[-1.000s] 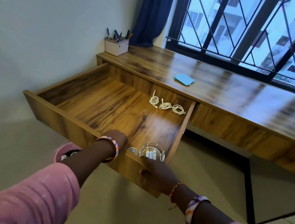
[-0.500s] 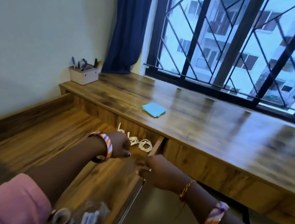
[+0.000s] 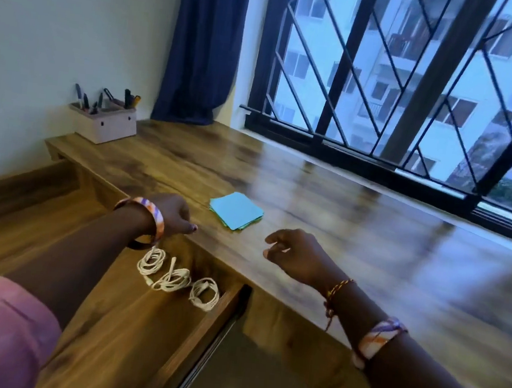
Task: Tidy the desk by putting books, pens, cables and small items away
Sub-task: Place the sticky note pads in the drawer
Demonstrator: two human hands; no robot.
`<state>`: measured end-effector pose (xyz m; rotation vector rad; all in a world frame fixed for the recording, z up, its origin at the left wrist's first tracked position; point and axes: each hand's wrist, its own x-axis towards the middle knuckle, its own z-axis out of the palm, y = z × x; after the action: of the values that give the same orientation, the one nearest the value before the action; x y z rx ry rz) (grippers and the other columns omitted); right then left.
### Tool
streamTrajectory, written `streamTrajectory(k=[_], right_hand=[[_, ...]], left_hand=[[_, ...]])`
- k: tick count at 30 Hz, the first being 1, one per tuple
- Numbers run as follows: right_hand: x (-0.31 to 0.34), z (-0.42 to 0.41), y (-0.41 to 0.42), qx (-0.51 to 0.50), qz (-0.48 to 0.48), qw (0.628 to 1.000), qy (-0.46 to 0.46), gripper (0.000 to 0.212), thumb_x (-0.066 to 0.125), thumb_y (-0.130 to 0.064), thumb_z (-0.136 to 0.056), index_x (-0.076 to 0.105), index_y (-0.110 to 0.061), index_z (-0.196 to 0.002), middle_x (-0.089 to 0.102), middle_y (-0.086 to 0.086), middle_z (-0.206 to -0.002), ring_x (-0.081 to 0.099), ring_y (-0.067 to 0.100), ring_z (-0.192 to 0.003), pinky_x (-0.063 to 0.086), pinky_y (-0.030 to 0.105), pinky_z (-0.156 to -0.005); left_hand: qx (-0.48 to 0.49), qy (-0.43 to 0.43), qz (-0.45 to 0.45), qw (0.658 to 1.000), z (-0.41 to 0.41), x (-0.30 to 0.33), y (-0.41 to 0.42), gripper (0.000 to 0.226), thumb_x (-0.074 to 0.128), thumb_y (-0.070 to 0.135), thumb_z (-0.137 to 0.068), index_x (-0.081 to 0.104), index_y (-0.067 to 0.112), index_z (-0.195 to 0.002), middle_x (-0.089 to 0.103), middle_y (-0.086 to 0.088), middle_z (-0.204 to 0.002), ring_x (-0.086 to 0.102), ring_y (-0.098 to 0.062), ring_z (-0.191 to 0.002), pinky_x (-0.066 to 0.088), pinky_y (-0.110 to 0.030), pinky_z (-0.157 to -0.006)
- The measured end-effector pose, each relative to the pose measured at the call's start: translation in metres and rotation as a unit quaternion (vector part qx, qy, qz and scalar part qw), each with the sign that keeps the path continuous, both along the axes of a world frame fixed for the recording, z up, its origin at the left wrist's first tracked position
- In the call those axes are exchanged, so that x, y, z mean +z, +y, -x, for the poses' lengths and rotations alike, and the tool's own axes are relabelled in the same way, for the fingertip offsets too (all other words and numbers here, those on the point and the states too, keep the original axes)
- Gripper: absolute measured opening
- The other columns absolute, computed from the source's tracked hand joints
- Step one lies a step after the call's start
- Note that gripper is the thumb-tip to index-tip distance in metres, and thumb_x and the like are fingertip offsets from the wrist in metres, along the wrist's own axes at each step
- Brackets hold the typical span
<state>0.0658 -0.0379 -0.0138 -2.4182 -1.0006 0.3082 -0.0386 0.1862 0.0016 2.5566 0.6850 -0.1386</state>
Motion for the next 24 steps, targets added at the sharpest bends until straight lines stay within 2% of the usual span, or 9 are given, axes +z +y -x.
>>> streamTrajectory(k=[3,5,8,12,15,17,19,22,24], right_hand=[[-0.012,-0.047,0.024,-0.064,0.021,0.998,0.022,0.054,0.078,-0.035,-0.071,0.058,-0.014,-0.117,0.063,0.008,-0.112,0.059,0.021,-0.105,0.049,0.032,-0.088],[-0.017,-0.077,0.042,-0.082,0.048,0.995,0.031,0.068,0.081,-0.034,-0.066,0.053,-0.01,-0.123,0.059,0.011,-0.122,0.055,0.024,-0.112,0.048,0.035,-0.092],[-0.023,-0.109,0.07,-0.067,0.062,0.995,0.03,0.071,0.079,-0.034,-0.07,0.047,-0.005,-0.126,0.056,0.014,-0.126,0.053,0.027,-0.114,0.046,0.036,-0.093],[-0.036,-0.135,0.107,-0.045,0.076,0.995,0.037,0.072,0.073,-0.045,-0.074,0.045,-0.002,-0.125,0.055,0.014,-0.125,0.051,0.028,-0.113,0.044,0.037,-0.091],[-0.045,-0.141,0.121,-0.044,0.07,0.995,0.056,0.064,0.074,-0.044,-0.073,0.051,-0.005,-0.118,0.056,0.011,-0.121,0.052,0.026,-0.11,0.044,0.034,-0.085],[-0.049,-0.142,0.123,-0.049,0.061,0.994,0.077,0.055,0.077,-0.037,-0.071,0.056,-0.007,-0.113,0.06,0.009,-0.116,0.056,0.024,-0.105,0.043,0.031,-0.075],[-0.05,-0.138,0.12,-0.052,0.05,0.993,0.094,0.049,0.076,-0.029,-0.072,0.058,-0.007,-0.111,0.063,0.007,-0.11,0.059,0.024,-0.101,0.042,0.028,-0.068],[-0.046,-0.129,0.11,-0.101,-0.037,0.971,0.212,0.044,0.074,-0.016,-0.074,0.059,-0.001,-0.112,0.065,0.012,-0.11,0.063,0.027,-0.096,0.055,0.035,-0.074],[-0.035,-0.117,0.098,-0.11,-0.133,0.92,0.351,0.037,0.07,-0.004,-0.078,0.057,0.003,-0.112,0.066,0.016,-0.106,0.065,0.025,-0.086,0.059,0.033,-0.066]], left_hand=[[0.093,-0.045,0.123,0.987,-0.048,-0.023,0.014,0.024,0.059,0.022,-0.089,0.062,0.0,-0.08,0.065,-0.011,-0.069,0.062,-0.022,-0.057,0.051,-0.029,-0.061],[0.115,-0.035,0.131,0.984,-0.079,-0.038,0.017,0.03,0.06,0.027,-0.088,0.061,-0.003,-0.088,0.067,-0.017,-0.078,0.067,-0.03,-0.074,0.048,-0.028,-0.062],[0.139,-0.029,0.104,0.984,-0.111,-0.054,0.023,0.046,0.064,0.033,-0.084,0.053,-0.004,-0.109,0.062,-0.024,-0.11,0.059,-0.035,-0.104,0.045,-0.034,-0.079],[0.159,-0.032,0.1,0.982,-0.134,-0.063,0.028,0.048,0.064,0.032,-0.084,0.051,-0.006,-0.11,0.057,-0.025,-0.116,0.054,-0.036,-0.108,0.042,-0.035,-0.082],[0.18,-0.05,0.137,0.973,-0.141,-0.069,0.03,0.045,0.066,0.033,-0.082,0.054,0.001,-0.11,0.059,-0.016,-0.113,0.056,-0.032,-0.106,0.043,-0.032,-0.083],[0.212,-0.089,0.217,0.949,-0.143,-0.076,0.03,0.036,0.071,0.028,-0.079,0.055,0.005,-0.102,0.06,-0.014,-0.112,0.058,-0.031,-0.105,0.048,-0.037,-0.091],[0.258,-0.153,0.32,0.899,-0.139,-0.08,0.024,0.022,0.071,0.014,-0.079,0.052,0.01,-0.088,0.059,-0.014,-0.105,0.059,-0.03,-0.101,0.05,-0.045,-0.092],[0.312,-0.234,0.393,0.833,-0.128,-0.082,0.012,0.024,0.067,0.001,-0.08,0.047,0.013,-0.08,0.05,-0.006,-0.084,0.055,-0.026,-0.086,0.05,-0.033,-0.071],[0.319,-0.264,0.407,0.814,-0.115,-0.077,0.003,0.022,0.067,0.002,-0.081,0.048,0.012,-0.078,0.049,-0.007,-0.08,0.051,-0.023,-0.072,0.045,-0.03,-0.061]])
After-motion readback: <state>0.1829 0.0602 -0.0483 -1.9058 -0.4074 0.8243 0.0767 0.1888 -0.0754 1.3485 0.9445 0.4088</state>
